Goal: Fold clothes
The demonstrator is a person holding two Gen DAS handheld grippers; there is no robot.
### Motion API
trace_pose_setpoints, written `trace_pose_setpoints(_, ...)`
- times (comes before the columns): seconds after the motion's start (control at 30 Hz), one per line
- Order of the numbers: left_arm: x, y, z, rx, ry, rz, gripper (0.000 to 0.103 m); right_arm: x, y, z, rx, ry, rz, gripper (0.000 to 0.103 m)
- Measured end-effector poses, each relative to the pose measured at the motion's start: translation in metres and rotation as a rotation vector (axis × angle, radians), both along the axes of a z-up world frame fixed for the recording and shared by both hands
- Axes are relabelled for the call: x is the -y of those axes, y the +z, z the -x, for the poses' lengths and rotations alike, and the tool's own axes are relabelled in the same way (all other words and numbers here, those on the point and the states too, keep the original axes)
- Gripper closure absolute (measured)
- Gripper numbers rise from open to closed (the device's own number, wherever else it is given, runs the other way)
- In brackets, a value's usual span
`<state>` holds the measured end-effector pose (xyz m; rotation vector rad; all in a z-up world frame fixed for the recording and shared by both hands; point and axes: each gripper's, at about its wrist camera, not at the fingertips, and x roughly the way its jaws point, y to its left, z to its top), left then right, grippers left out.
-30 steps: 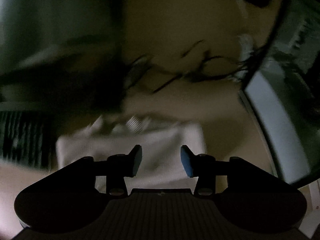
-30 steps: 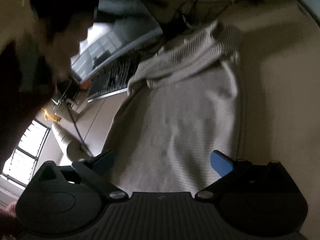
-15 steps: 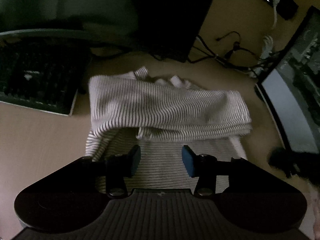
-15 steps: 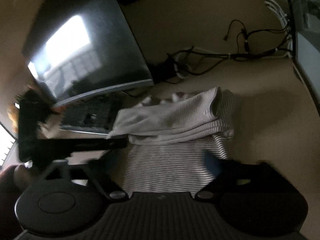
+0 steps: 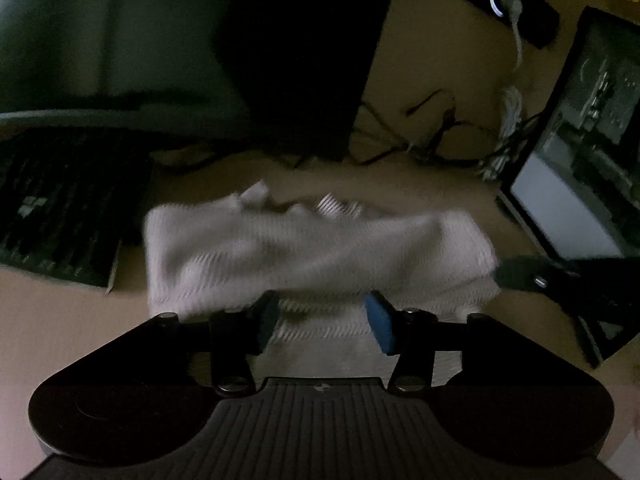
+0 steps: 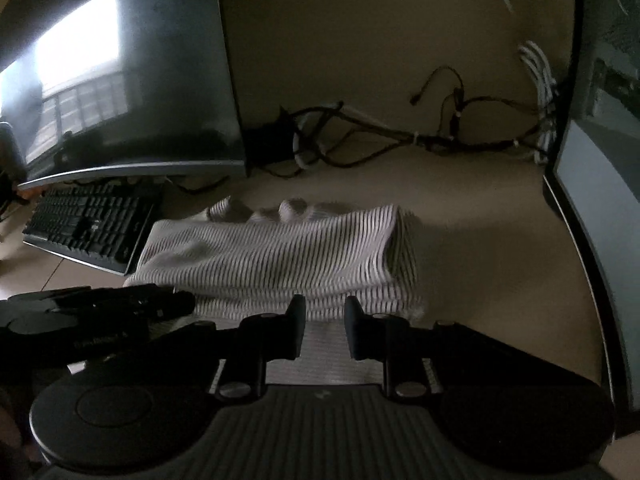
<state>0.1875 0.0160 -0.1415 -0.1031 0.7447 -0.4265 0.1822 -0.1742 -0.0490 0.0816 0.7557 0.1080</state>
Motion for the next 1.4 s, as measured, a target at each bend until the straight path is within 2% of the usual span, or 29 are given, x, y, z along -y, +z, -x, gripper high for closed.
trace_pose_setpoints(0.07,0.009,-0.002,-0.01,-0.011,0.019,-0.024,0.03,0.001,0.004,-0.018,0.034,0.045,0.018,0.082)
trace_pose_setpoints(0.13,0.02,-0.009,-0.02,-0.049,0.058,-0.075,0.028,0.001,0.005,-0.049,0.052,0.123,0.014,0.081)
trace_pose_setpoints(0.17,0.021,-0.014,-0.023,-0.094,0.074,-0.074,0.028,0.001,0.002,-0.068,0.034,0.162,0.001,0.079)
trace_pose_setpoints(0.23,0.024,-0.022,-0.025,-0.128,0.073,-0.092,0.027,0.0,-0.007,-0.105,-0.023,0.209,-0.018,0.072)
trace_pose_setpoints(0.27,0.026,-0.022,-0.025,-0.117,0.062,-0.118,0.027,-0.001,-0.011,-0.121,-0.046,0.216,-0.032,0.072)
trace_pose_setpoints(0.33,0.026,-0.024,-0.028,-0.136,0.07,-0.122,0.026,-0.002,-0.018,-0.15,-0.079,0.212,-0.068,0.072)
trace_pose_setpoints(0.43,0.022,-0.023,-0.034,-0.177,0.104,-0.065,0.022,-0.007,-0.032,-0.183,-0.158,0.238,-0.124,0.071)
trace_pose_setpoints(0.47,0.02,-0.023,-0.035,-0.188,0.115,-0.045,0.021,-0.01,-0.037,-0.19,-0.172,0.247,-0.117,0.067)
trace_pose_setpoints(0.53,0.015,-0.024,-0.036,-0.19,0.11,-0.021,0.017,-0.017,-0.046,-0.197,-0.178,0.267,-0.074,0.035)
trace_pose_setpoints(0.57,0.015,-0.026,-0.035,-0.177,0.091,-0.012,0.014,-0.018,-0.051,-0.199,-0.181,0.281,-0.068,0.031)
trace_pose_setpoints(0.6,0.014,-0.028,-0.034,-0.163,0.071,-0.004,0.009,-0.019,-0.056,-0.2,-0.184,0.295,-0.062,0.031)
trace_pose_setpoints(0.63,0.014,-0.03,-0.034,-0.149,0.052,0.002,0.009,-0.021,-0.061,-0.201,-0.187,0.31,-0.056,0.031)
trace_pose_setpoints(0.67,0.015,-0.032,-0.032,-0.126,0.047,-0.014,0.009,-0.022,-0.066,-0.202,-0.19,0.324,-0.05,0.034)
trace_pose_setpoints(0.7,0.016,-0.032,-0.029,-0.116,0.05,-0.017,0.009,-0.024,-0.07,-0.199,-0.168,0.335,-0.026,0.047)
trace_pose_setpoints(0.73,0.016,-0.032,-0.026,-0.107,0.055,-0.018,0.009,-0.027,-0.072,-0.194,-0.136,0.342,0.015,0.066)
trace_pose_setpoints(0.77,0.015,-0.028,-0.023,-0.117,0.065,-0.001,0.009,-0.027,-0.072,-0.188,-0.121,0.348,0.029,0.07)
trace_pose_setpoints(0.8,0.011,-0.023,-0.02,-0.138,0.051,0.019,0.009,-0.024,-0.068,-0.183,-0.121,0.348,0.006,0.082)
trace_pose_setpoints(0.83,0.007,-0.018,-0.017,-0.16,0.035,0.038,0.009,-0.02,-0.063,-0.178,-0.128,0.343,-0.027,0.089)
trace_pose_setpoints(0.9,-0.007,-0.007,-0.009,-0.196,-0.022,0.078,0.009,-0.014,-0.048,-0.158,-0.122,0.348,-0.082,0.091)
trace_pose_setpoints(1.07,-0.055,-0.008,0.002,-0.228,-0.032,0.14,0.009,0.0,-0.009,-0.102,-0.097,0.372,-0.21,0.092)
trace_pose_setpoints(1.17,-0.081,-0.015,0.0,-0.271,-0.059,0.241,0.015,0.0,-0.019,-0.067,-0.128,0.343,-0.244,0.092)
trace_pose_setpoints(1.23,-0.092,0.002,-0.002,-0.265,-0.054,0.289,0.015,-0.002,-0.031,-0.047,-0.167,0.317,-0.249,0.092)
trace_pose_setpoints(1.27,-0.094,0.017,0.0,-0.233,-0.058,0.283,0.014,-0.004,-0.034,-0.037,-0.175,0.316,-0.235,0.092)
trace_pose_setpoints(1.37,-0.089,0.068,0.004,-0.069,-0.102,0.204,0.009,-0.014,-0.04,-0.012,-0.184,0.329,-0.187,0.092)
trace_pose_setpoints(1.4,-0.085,0.076,0.003,-0.039,-0.097,0.19,0.009,-0.019,-0.041,-0.005,-0.182,0.338,-0.168,0.092)
